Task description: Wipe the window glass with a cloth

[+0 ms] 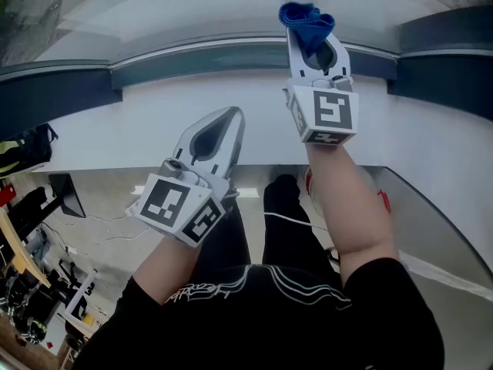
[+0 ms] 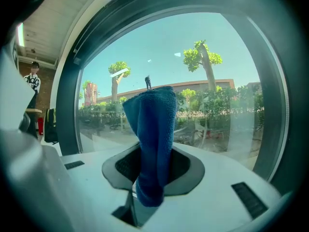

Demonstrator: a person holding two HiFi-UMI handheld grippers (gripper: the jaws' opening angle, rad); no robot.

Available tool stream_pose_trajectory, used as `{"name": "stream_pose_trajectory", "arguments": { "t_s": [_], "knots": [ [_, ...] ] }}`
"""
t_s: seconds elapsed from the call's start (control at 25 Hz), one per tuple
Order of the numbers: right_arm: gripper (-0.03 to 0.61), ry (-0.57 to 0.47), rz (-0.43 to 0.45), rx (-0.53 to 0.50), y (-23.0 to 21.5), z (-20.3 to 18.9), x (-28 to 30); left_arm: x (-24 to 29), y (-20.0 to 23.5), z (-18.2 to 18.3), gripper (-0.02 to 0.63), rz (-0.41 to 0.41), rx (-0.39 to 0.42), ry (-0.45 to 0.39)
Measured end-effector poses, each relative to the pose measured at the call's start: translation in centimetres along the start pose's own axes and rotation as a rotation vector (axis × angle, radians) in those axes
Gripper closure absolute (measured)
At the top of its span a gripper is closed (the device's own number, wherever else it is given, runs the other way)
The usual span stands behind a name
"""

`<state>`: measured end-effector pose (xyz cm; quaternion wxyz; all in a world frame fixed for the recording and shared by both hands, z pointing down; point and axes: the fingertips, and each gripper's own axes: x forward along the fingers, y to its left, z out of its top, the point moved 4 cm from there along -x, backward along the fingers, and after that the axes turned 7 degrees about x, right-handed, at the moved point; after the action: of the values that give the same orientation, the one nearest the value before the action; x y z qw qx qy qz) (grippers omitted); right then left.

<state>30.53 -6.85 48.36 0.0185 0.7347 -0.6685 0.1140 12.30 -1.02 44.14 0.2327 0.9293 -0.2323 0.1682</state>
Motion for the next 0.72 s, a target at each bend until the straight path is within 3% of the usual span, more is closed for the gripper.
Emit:
{"name": "stream_pose_trajectory", "arguments": {
  "t_s": [0.72],
  "knots": [
    [0.485, -0.044, -0.223, 0.030, -16.7, 0.4, -6.5, 7.3, -8.7, -0.7, 0.611, -0.093, 0.042, 0.046]
  ]
}}
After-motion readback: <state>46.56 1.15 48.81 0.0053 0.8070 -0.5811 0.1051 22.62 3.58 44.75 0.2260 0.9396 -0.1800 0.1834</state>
